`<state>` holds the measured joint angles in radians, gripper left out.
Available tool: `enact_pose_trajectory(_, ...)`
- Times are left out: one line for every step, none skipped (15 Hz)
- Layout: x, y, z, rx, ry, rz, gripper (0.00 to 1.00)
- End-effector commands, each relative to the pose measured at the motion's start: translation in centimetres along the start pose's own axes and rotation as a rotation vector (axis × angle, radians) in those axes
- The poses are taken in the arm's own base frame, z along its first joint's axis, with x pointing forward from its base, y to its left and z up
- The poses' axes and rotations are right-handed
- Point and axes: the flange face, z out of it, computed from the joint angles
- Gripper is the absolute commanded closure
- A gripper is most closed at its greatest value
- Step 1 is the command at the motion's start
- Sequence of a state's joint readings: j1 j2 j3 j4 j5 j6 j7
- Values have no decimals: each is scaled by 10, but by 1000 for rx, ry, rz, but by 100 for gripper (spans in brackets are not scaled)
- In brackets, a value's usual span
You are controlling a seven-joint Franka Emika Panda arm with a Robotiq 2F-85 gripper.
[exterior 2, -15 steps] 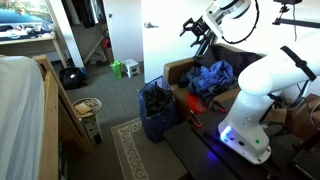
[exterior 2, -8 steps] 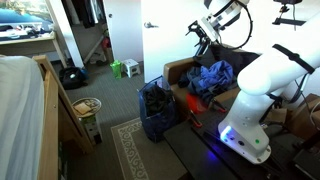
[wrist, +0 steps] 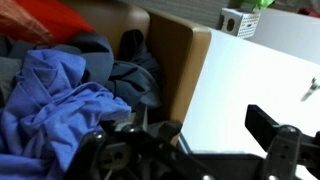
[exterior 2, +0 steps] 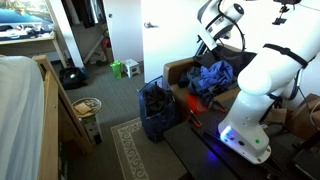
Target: Put the blue blanket on the chair in the laundry hamper
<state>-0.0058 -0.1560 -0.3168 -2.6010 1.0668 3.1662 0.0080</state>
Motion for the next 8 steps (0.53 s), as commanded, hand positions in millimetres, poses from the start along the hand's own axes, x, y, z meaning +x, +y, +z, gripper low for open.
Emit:
enact_pose_trajectory(10, 14, 25, -84, 124, 88, 0)
enact_pose_trajectory(10, 21, 32, -109, 132, 101, 0)
enact_pose_trajectory(10, 29, 39, -134, 131, 102, 0)
enact_pose_trajectory(10, 35, 46, -156, 127, 104, 0)
enact_pose_trajectory(9, 43, 53, -179, 115, 104, 0)
enact_pose_trajectory(9, 52, 61, -208, 103, 92, 0)
enact_pose_trajectory(9, 62, 67, -234, 91, 87, 0)
enact_pose_trajectory(11, 69, 73, -256, 86, 103, 0)
